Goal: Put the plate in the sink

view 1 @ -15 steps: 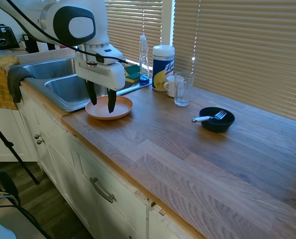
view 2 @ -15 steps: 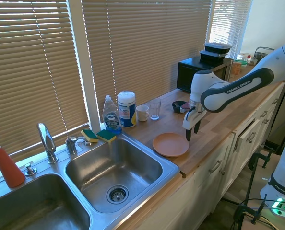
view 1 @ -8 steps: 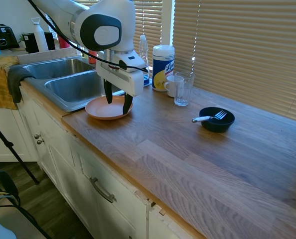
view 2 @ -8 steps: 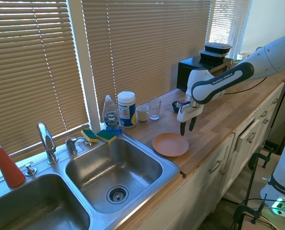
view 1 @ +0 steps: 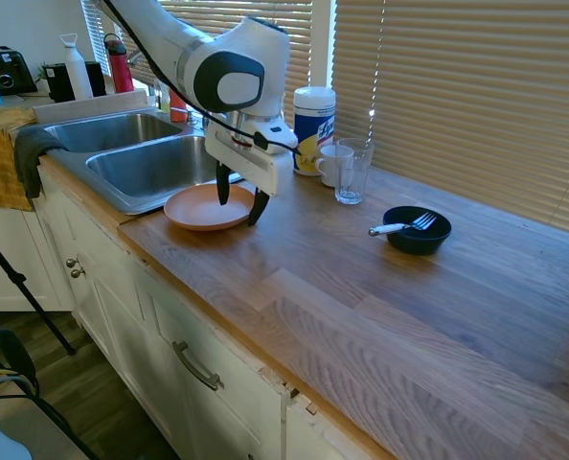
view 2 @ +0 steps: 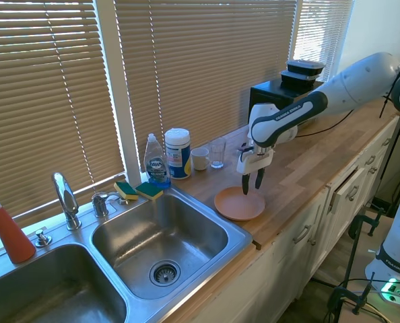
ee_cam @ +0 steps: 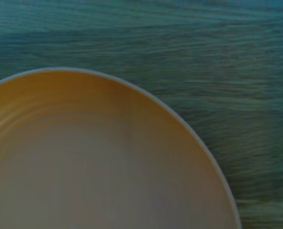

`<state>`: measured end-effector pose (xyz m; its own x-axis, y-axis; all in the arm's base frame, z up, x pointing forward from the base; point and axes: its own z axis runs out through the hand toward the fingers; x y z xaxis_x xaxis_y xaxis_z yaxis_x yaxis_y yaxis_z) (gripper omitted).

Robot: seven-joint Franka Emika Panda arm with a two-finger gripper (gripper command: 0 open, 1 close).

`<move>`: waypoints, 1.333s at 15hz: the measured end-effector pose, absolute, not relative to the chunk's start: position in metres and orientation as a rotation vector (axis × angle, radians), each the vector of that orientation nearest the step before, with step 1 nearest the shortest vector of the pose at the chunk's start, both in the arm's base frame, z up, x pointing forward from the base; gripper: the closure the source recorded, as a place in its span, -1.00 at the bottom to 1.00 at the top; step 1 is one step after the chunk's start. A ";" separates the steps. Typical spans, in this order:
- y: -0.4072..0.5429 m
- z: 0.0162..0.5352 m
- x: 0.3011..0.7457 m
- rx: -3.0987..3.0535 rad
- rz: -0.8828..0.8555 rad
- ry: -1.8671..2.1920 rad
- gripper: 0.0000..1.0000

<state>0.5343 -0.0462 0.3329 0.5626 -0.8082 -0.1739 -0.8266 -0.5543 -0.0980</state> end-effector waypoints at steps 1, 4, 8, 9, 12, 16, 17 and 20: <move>-0.045 0.330 0.537 -2.625 0.169 1.386 -1.00; -0.041 0.322 0.540 -2.625 0.189 1.382 1.00; -0.038 0.321 0.541 -2.625 0.194 1.367 1.00; -0.037 0.320 0.541 -2.627 0.195 1.363 1.00; -0.034 0.320 0.541 -2.625 0.199 1.350 1.00; -0.034 0.318 0.541 -2.628 0.203 1.333 1.00; -0.035 0.317 0.541 -2.626 0.205 1.329 1.00; -0.037 0.317 0.541 -2.616 0.217 1.317 1.00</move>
<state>0.5412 -0.0373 0.3166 0.5914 -0.7755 -0.2211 -0.8055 -0.5813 -0.1154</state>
